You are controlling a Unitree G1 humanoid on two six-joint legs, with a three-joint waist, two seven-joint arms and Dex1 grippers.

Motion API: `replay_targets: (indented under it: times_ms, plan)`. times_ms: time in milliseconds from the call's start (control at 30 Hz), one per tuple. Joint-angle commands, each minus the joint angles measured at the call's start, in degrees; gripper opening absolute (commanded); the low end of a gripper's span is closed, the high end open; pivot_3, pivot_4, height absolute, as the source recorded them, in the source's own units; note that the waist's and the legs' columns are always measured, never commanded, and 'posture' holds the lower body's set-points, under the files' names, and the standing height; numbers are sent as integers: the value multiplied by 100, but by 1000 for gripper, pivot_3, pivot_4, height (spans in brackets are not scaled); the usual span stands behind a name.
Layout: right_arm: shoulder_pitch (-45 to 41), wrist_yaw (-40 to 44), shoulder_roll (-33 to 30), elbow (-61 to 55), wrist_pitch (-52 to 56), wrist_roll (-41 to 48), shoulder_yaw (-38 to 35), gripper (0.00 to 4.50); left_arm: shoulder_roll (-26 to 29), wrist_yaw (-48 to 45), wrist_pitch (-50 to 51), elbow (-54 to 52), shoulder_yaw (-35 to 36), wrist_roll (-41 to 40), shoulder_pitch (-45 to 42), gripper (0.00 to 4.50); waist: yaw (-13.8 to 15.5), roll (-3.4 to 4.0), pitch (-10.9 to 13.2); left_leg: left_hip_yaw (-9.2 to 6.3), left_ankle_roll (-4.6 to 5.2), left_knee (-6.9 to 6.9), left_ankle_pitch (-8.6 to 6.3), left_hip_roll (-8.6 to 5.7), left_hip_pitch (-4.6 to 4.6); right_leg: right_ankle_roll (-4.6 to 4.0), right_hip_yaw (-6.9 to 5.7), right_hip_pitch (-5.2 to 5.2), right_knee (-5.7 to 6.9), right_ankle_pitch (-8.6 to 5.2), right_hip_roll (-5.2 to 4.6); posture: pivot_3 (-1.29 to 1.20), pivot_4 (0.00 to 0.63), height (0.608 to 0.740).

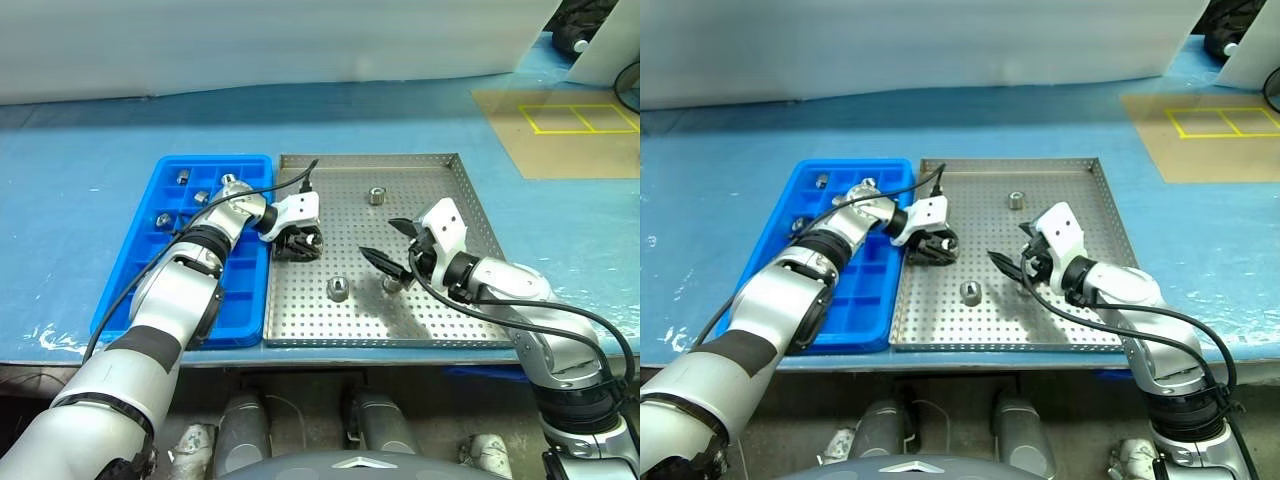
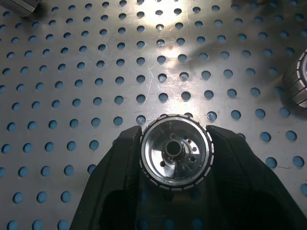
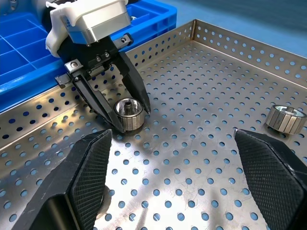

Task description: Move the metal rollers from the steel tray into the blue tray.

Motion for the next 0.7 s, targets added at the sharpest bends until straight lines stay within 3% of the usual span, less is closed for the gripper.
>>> replay_targets:
  times_ms: [33,200,400,567,700]
  plan:
    - [-114,17,-4,-80,-111,42,-50,4223,375,-330,-133,-267,583,-614,-202,1786,-1,-2,3,-1,-1,-3,1,0,-7,0,1,-7,0,0,1,-405,150,740]
    - [-545,410,-63,176,-220,113,129,4223,832,-887,131,-727,1168,-1305,-276,1786,23,-2,5,-1,-9,-24,6,-2,-16,-3,3,-29,2,0,10,-325,150,740]
    - [-1447,1322,-136,948,-614,43,619,4223,1549,-1423,674,-1900,1260,-1659,269,1786,169,0,6,0,-5,-32,3,2,-18,-3,1,-27,1,-1,-6,-165,150,740]
    - [-2526,2172,300,2008,-1135,-27,1223,4223,2296,-1274,1649,-4073,1483,-2111,1529,1786,258,0,6,-3,-14,-27,9,10,-55,-8,-4,-80,39,-3,-5,-13,150,740]
    - [-3098,2682,763,2825,-1604,-165,1564,4223,2807,-799,2590,-5644,1859,-2480,2564,1786,520,0,6,-3,-49,-19,32,12,-121,-25,-46,-149,99,-13,1,132,150,740]
